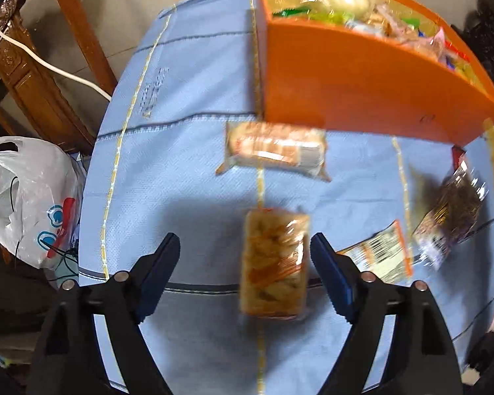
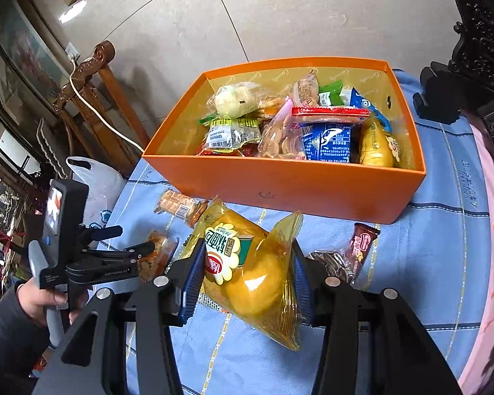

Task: Organize snacks

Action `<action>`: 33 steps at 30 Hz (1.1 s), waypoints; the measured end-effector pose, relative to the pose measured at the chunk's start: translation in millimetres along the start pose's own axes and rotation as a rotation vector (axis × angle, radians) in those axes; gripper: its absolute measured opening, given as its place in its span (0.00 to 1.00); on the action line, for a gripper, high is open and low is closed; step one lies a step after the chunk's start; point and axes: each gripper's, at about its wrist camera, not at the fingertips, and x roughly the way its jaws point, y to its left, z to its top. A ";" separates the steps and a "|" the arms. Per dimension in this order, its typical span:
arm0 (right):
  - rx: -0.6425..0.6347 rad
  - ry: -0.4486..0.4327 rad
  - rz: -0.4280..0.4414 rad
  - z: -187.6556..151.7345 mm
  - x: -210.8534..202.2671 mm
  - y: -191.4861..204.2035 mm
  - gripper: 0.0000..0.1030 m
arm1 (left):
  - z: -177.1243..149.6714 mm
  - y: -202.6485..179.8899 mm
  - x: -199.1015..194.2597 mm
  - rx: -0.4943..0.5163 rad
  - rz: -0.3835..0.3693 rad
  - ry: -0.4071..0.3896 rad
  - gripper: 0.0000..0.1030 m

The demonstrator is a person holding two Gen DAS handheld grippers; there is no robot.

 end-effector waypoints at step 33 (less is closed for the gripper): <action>0.217 -0.229 -0.021 114.6 4.1 -59.3 0.48 | 139.6 -117.9 -45.3 -0.069 -0.210 -0.176 0.44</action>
